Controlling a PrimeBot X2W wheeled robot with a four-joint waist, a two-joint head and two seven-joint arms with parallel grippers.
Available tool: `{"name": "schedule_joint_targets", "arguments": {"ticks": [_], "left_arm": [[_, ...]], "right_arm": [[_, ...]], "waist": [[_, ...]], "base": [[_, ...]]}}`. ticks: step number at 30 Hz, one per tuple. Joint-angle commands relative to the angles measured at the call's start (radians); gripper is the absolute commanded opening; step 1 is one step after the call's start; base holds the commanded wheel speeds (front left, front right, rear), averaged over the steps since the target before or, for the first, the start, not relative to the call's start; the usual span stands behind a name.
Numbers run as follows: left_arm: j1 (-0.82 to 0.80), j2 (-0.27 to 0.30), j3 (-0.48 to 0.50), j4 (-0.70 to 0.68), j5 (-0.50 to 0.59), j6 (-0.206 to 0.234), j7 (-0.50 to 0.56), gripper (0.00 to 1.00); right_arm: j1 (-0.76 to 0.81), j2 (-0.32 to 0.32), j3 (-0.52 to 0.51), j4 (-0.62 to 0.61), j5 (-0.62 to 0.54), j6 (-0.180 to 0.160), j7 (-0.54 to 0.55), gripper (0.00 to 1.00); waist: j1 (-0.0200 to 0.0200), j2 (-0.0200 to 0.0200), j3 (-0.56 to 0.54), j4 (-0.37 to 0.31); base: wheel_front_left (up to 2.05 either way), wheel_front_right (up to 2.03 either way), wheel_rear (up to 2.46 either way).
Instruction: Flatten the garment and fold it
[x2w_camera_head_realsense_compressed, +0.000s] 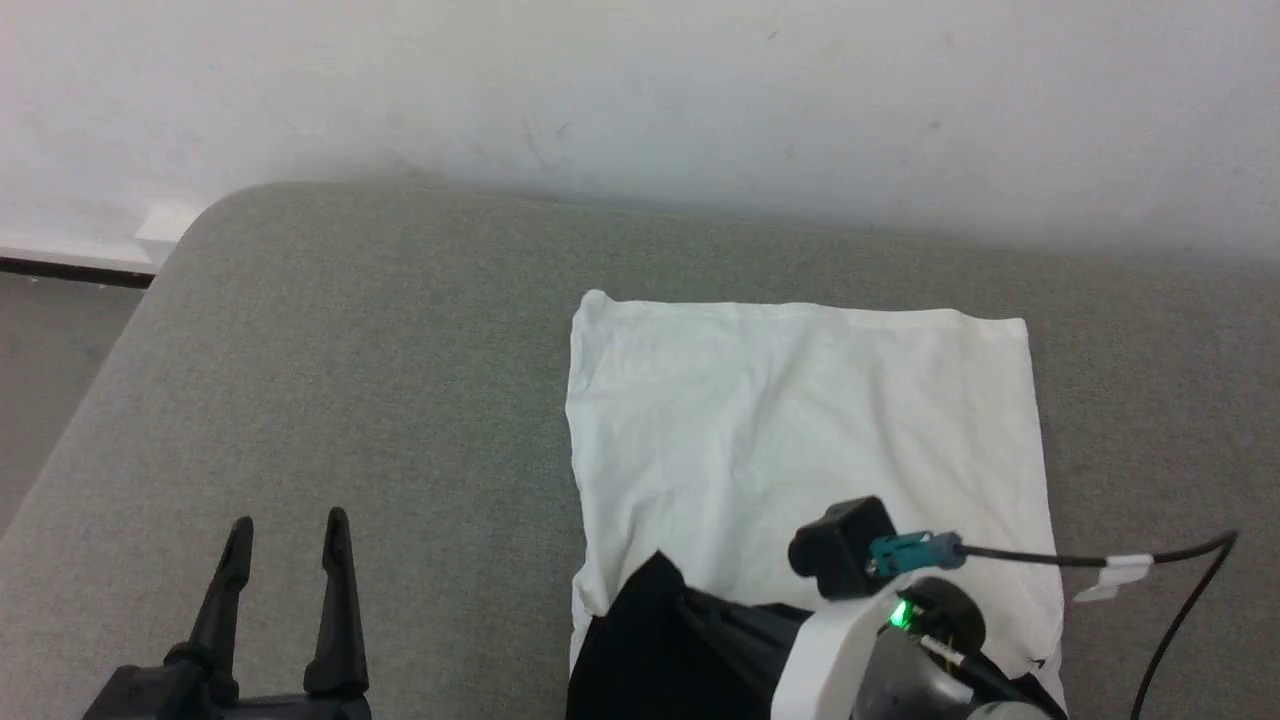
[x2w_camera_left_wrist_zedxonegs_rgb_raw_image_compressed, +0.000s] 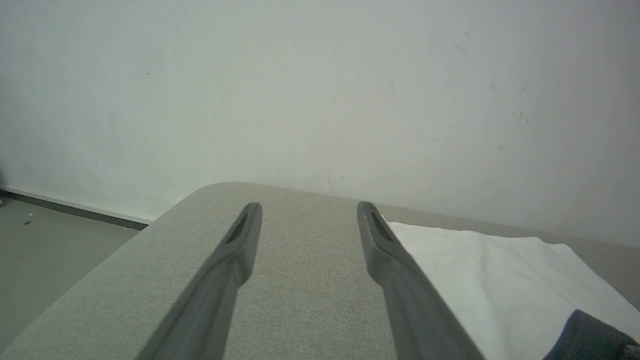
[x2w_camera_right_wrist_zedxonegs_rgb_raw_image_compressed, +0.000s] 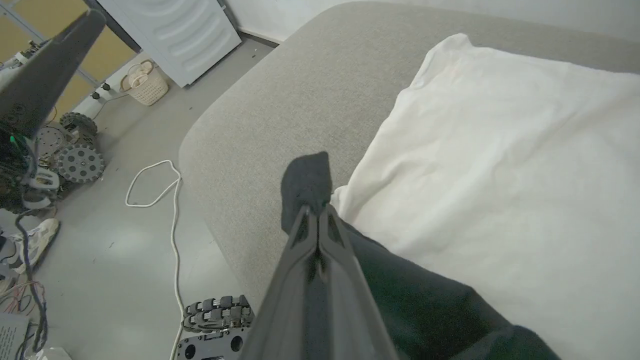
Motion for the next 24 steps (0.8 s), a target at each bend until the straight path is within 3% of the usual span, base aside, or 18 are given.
{"name": "schedule_joint_targets", "arguments": {"ticks": [1, 13, 15, 16, 20, 24], "left_arm": [[-0.018, -0.005, -0.002, 0.008, -0.006, -0.007, -0.010, 1.00], [-0.025, -0.013, -0.021, 0.037, -0.015, -0.021, -0.009, 1.00], [-0.024, -0.013, -0.026, 0.039, -0.015, -0.022, -0.006, 1.00], [-0.024, -0.012, -0.027, 0.040, -0.015, -0.021, -0.004, 1.00], [-0.023, -0.006, -0.031, 0.031, -0.010, -0.020, 0.002, 1.00], [-0.021, 0.000, -0.033, 0.016, -0.002, -0.013, 0.010, 1.00]], "right_arm": [[0.023, 0.001, 0.018, 0.054, 0.000, -0.001, -0.018, 0.00], [0.002, 0.001, 0.083, 0.417, -0.034, -0.001, -0.187, 0.00], [-0.014, 0.001, 0.103, 0.447, -0.019, -0.001, -0.228, 0.51], [-0.022, 0.001, 0.114, 0.452, -0.006, -0.001, -0.245, 1.00], [-0.055, 0.001, 0.112, 0.424, 0.051, -0.001, -0.281, 1.00], [-0.061, 0.001, 0.008, 0.324, 0.057, -0.001, -0.300, 1.00]], "waist": [[-0.0001, 0.0000, 0.003, 0.016], [-0.0001, 0.0000, -0.027, 0.027], [-0.0001, 0.0000, -0.036, 0.023], [-0.0001, 0.0000, -0.039, 0.019], [-0.0001, 0.0000, -0.048, 0.003], [-0.0001, 0.0000, -0.048, -0.021]], "base": [[0.00, 0.00, 0.00], [0.00, 0.00, 0.00], [0.00, 0.00, 0.00], [0.00, 0.00, 0.00], [0.00, 0.00, 0.00], [0.00, 0.00, 0.00]]}}
